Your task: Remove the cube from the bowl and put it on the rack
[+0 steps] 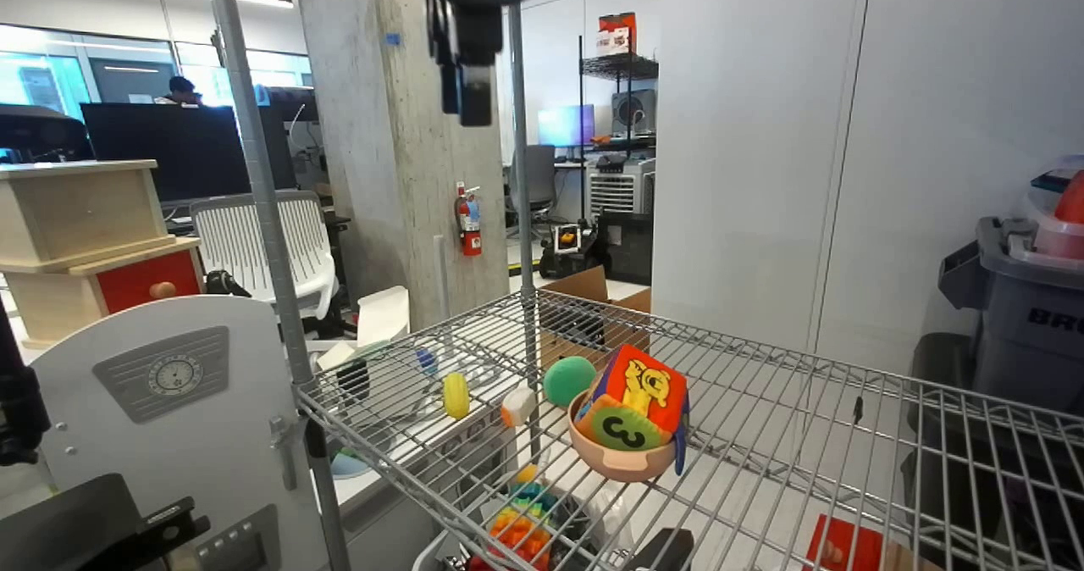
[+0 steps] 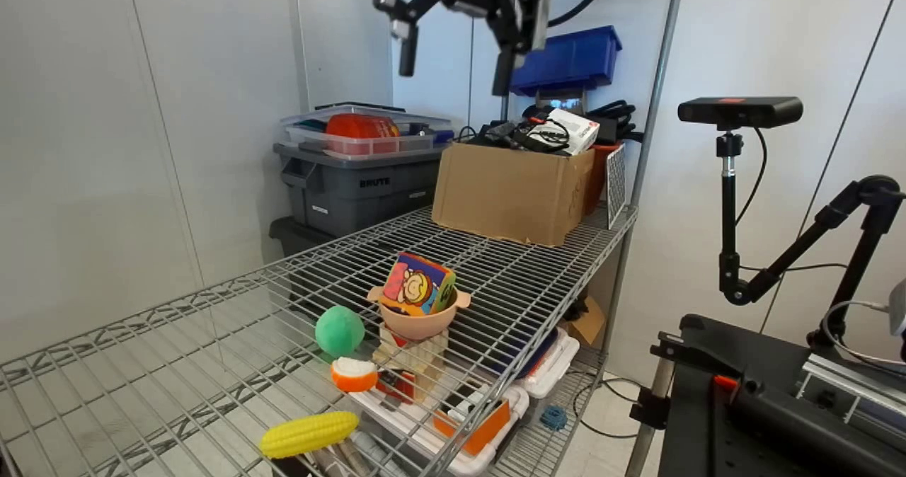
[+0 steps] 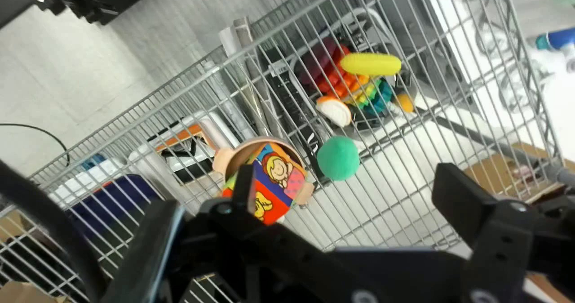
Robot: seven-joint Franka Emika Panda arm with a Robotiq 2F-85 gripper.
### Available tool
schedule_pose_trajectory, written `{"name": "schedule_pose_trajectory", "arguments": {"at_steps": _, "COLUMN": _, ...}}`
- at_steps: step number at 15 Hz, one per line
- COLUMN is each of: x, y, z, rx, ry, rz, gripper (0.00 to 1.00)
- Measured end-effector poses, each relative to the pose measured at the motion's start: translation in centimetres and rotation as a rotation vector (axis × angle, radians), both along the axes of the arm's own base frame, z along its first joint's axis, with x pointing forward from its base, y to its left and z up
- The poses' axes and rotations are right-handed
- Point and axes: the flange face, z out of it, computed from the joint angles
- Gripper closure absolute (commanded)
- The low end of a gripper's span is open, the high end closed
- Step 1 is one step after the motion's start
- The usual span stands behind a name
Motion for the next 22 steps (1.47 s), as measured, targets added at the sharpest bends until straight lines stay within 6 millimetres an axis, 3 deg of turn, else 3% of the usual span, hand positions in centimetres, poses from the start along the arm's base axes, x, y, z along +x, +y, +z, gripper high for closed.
{"name": "schedule_pose_trajectory", "arguments": {"at_steps": 6, "x": 10.7, "y": -4.3, "z": -7.1, "rx": 0.014, "ry": -0.078, "rz": -0.303, "gripper": 0.00}}
{"name": "schedule_pose_trajectory", "arguments": {"at_steps": 10, "x": 15.0, "y": -6.8, "z": -11.3, "rx": -0.007, "ry": -0.060, "rz": -0.461, "gripper": 0.00}}
{"name": "schedule_pose_trajectory", "arguments": {"at_steps": 15, "x": 16.9, "y": -7.5, "z": -16.1, "rx": -0.042, "ry": 0.086, "rz": -0.606, "gripper": 0.00}}
{"name": "schedule_pose_trajectory", "arguments": {"at_steps": 22, "x": 17.5, "y": -6.6, "z": -21.5, "rx": -0.094, "ry": 0.298, "rz": -0.734, "gripper": 0.00}}
